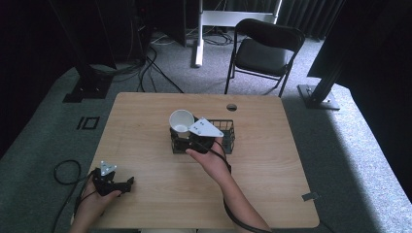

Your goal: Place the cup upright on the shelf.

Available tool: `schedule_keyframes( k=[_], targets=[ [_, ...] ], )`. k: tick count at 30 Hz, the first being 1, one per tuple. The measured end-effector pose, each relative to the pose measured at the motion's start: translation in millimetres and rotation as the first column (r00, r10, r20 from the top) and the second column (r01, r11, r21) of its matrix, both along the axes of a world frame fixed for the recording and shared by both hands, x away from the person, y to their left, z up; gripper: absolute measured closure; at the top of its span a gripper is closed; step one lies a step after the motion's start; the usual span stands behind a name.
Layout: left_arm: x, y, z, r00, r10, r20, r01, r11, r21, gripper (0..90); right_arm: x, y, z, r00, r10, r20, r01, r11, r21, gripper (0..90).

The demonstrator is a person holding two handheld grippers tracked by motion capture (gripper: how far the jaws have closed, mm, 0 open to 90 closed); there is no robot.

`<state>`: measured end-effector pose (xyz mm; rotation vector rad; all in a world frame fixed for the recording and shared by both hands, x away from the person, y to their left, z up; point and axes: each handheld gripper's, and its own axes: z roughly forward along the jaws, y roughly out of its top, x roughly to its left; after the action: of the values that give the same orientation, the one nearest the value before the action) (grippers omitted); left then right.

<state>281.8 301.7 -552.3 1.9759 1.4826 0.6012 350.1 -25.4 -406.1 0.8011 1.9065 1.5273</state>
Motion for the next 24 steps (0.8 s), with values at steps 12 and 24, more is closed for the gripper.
schedule_keyframes(
  k=[12, 24],
  targets=[
    [0.0, -0.1, 0.0, 1.0, 0.001, 0.001, -0.001, 1.0, -0.001, 2.2, 18.5, -17.9, -6.6, 0.9798, -0.2, -0.007, 0.199, 0.9791, -0.041, 20.9],
    [0.0, 0.0, -0.1, 1.0, 0.0, 0.0, 0.0, 1.0, 0.0, 2.2, 42.2, -34.9, -28.5, 0.9462, -0.311, -0.091, 0.305, 0.9497, -0.071, 20.9]
  ],
)
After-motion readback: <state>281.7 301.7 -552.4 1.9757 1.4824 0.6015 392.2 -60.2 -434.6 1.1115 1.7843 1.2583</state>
